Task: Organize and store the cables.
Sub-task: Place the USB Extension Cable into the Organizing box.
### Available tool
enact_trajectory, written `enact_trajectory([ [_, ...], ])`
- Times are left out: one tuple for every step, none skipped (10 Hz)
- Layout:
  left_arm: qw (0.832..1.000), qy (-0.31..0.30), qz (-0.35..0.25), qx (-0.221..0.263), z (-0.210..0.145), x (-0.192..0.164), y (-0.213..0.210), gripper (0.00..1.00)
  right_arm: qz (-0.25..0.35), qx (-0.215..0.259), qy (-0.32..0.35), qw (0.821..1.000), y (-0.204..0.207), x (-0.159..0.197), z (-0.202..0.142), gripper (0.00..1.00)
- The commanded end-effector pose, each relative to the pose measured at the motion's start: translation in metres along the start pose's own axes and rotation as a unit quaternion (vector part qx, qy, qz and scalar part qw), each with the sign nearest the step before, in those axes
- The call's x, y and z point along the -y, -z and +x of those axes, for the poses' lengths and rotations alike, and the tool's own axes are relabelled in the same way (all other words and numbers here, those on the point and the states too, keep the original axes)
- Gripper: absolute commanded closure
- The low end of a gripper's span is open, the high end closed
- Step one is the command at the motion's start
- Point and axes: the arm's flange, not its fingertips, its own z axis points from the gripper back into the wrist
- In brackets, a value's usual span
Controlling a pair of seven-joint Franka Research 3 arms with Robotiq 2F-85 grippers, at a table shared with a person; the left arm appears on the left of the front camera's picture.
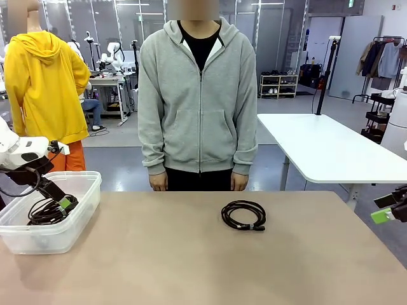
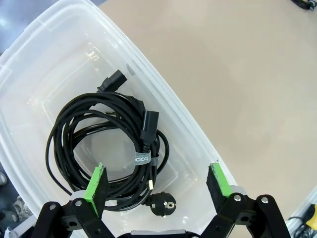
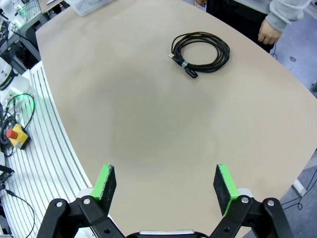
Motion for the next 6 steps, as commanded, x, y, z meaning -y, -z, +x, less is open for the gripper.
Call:
enact_trajectory([
  [1.0, 0.003, 0.004, -0.002, 0.0014, -0.0034, -0.0002, 0.0, 0.002, -0.004, -0.005, 1.0, -0.0016, -0.0023, -0.0025, 0.0],
  [1.0, 0.003, 0.004, -0.002, 0.0014, -0.0034, -0.0002, 0.0, 0.002, -0.004, -0.005, 1.0, -0.0016, -0.0023, -0.0025, 0.0],
  [1.0, 0.003, 0.004, -0.002, 0.0014, -0.0034, -0.0002, 0.0, 0.002, -0.004, -0.005, 1.0, -0.0016, -0.0023, -0.0025, 0.0],
  [1.0, 0.003, 0.004, -0.002, 0.0014, -0.0034, -0.0002, 0.0, 0.002, -0.004, -0.005, 1.0, -0.0016, -0.0023, -0.0025, 0.0],
  [1.0, 0.003, 0.004, -0.002, 0.0014, -0.0034, -0.0002, 0.0, 0.002, -0.004, -0.005, 1.0, -0.0016, -0.0023, -0.0025, 0.0],
  [1.0, 0.003, 0.004, -0.002, 0.0014, -0.0034, -0.0002, 0.0, 0.002, -0.004, -0.005, 1.0, -0.0016, -0.0023, -0.0025, 0.0],
])
